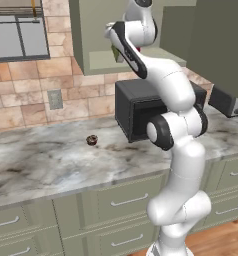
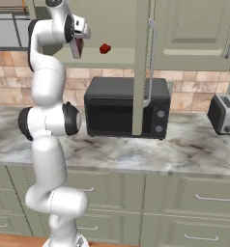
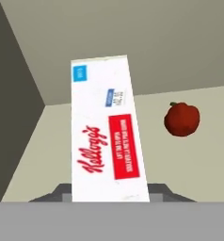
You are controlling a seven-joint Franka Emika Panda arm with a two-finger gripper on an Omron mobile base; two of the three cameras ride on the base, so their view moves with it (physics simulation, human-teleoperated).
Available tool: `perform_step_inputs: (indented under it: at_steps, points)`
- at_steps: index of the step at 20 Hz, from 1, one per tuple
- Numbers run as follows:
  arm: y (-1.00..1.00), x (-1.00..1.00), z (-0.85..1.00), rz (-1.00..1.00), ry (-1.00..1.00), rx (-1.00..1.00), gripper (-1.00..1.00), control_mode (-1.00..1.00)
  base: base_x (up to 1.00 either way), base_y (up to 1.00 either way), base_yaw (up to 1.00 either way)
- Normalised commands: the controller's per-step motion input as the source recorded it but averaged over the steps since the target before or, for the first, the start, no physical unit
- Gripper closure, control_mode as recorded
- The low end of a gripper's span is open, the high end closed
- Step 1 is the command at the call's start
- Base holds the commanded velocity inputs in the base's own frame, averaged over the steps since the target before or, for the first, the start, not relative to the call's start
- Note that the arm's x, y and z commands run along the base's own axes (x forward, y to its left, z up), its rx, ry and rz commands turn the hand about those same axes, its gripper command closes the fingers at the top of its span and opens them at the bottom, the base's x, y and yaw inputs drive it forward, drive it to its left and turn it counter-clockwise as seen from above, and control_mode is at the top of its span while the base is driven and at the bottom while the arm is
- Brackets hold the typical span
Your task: Pick the jam and cereal from the counter and place them in the cabinets closest to them.
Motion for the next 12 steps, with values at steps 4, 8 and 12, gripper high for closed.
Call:
perform_step_inputs:
  at_steps: [4, 8, 12]
  points:
    - [0.03, 0.08, 0.0, 0.0, 0.0, -0.03, -1.0, -1.0, 0.0, 0.0, 0.0]
    - [0.0, 0.04, 0.0, 0.0, 0.0, -0.03, -1.0, -1.0, 0.0, 0.0, 0.0]
    - [0.0, -0.02, 0.0, 0.0, 0.0, -0.02, -1.0, -1.0, 0.0, 0.0, 0.0]
